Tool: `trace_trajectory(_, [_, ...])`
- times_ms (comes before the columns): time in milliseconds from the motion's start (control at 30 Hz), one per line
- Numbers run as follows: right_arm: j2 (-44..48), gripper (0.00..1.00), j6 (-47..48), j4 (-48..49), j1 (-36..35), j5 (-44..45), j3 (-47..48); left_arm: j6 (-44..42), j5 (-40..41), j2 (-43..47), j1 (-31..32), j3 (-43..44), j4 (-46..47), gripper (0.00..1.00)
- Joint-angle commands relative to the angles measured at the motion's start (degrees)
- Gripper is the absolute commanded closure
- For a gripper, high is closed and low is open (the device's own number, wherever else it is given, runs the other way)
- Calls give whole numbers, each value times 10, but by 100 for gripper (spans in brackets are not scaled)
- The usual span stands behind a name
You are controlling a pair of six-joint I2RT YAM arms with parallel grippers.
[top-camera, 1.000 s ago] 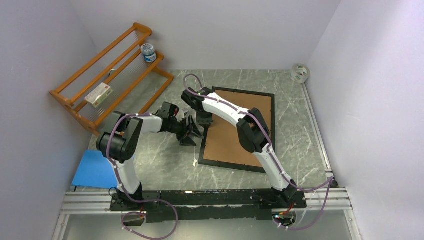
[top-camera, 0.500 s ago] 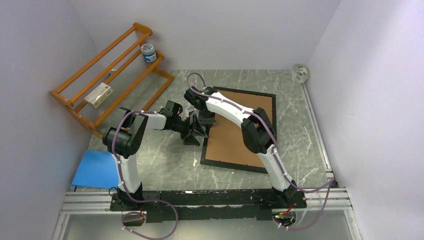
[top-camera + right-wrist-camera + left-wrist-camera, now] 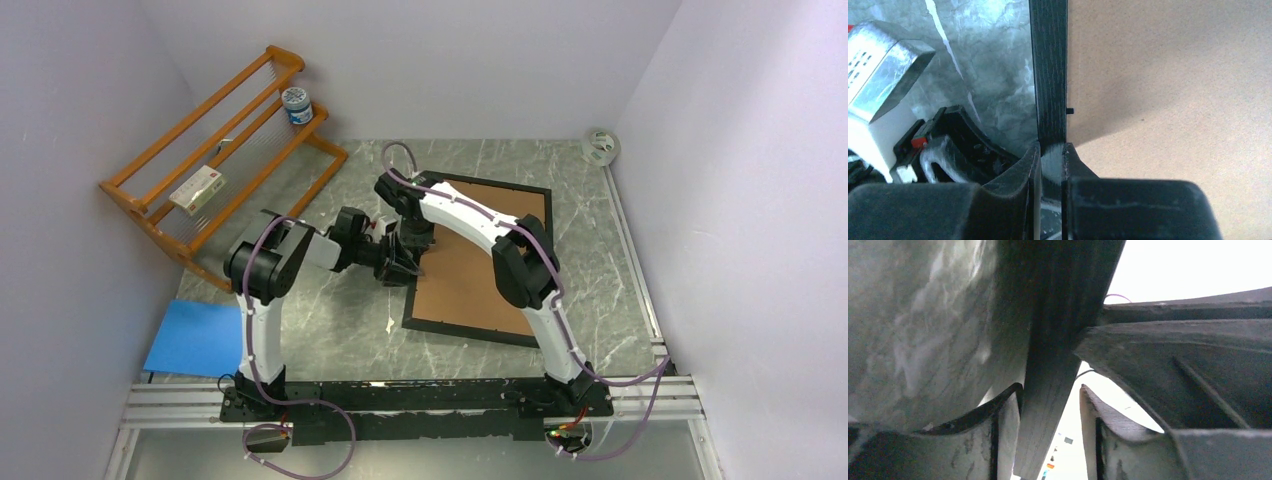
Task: Put the photo into the frame
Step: Turn over the photo frame at the center of the board.
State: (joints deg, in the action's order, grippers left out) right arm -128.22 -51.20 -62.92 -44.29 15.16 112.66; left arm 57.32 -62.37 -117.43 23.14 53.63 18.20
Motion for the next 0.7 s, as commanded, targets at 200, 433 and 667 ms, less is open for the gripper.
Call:
trace_trajectory(200, [82,95,-13,23,13,-18,-9,301,-63,-69,4,-47,484,81])
trace_trajectory(433, [106,53,-13,4,21,16,-7,213,-44,-22,4,-37,364,96])
trace_trajectory(667, [175,38,-6,1,43,45,-9,-41,-15,82,3,41,-43,97])
